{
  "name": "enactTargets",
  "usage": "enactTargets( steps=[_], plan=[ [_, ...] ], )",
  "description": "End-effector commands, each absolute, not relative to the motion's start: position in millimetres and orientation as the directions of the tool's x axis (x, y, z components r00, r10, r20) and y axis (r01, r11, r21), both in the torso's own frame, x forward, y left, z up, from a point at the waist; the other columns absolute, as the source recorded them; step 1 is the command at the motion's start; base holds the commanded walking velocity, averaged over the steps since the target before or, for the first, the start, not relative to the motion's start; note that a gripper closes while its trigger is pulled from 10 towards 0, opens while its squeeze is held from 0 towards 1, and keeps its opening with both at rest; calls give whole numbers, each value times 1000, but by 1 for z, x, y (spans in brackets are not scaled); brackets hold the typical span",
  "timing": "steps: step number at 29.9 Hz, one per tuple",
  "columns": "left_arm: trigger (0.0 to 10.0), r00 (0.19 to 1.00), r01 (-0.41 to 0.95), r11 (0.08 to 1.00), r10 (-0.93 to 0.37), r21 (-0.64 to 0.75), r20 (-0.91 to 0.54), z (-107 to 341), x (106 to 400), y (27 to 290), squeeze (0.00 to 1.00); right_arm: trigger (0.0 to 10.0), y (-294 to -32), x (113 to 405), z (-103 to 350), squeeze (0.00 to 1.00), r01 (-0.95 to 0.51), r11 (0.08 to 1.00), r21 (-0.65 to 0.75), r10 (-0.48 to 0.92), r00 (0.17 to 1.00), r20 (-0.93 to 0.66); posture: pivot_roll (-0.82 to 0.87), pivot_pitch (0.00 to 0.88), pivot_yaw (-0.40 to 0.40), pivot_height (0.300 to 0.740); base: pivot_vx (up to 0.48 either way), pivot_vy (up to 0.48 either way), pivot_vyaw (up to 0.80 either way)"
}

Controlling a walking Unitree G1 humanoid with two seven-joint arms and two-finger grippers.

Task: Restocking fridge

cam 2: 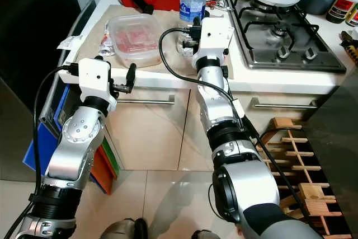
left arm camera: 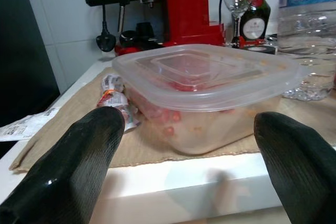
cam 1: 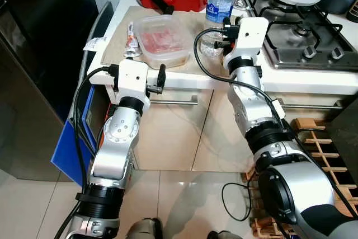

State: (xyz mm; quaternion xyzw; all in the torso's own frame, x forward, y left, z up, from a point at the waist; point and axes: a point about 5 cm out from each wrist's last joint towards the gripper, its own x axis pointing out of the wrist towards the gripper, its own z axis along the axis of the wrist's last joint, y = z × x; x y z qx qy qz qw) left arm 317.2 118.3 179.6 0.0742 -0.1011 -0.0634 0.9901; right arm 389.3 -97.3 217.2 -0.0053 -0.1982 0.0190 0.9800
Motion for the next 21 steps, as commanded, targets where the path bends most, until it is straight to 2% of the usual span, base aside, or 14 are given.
enactTargets(
  steps=[1, 8, 21],
  plan=[
    [10000, 970, 103, 982, -134, 160, 200, 182, 319, 118, 0, 10000, -97, 387, 224, 1000, -14, 999, -38, 29, 905, 424, 111, 78, -11, 740, 0, 0, 0],
    [10000, 970, 104, 982, -135, 160, 200, 182, 319, 118, 0, 10000, -99, 385, 227, 1000, 13, 999, -45, 9, 891, 453, 110, 74, -12, 740, 0, 0, 0],
    [10000, 969, 110, 981, -142, 163, 204, 181, 319, 116, 0, 10000, -107, 386, 221, 1000, 59, 998, 23, -63, 913, 402, 109, 56, -18, 740, 0, 0, 0]
  ],
)
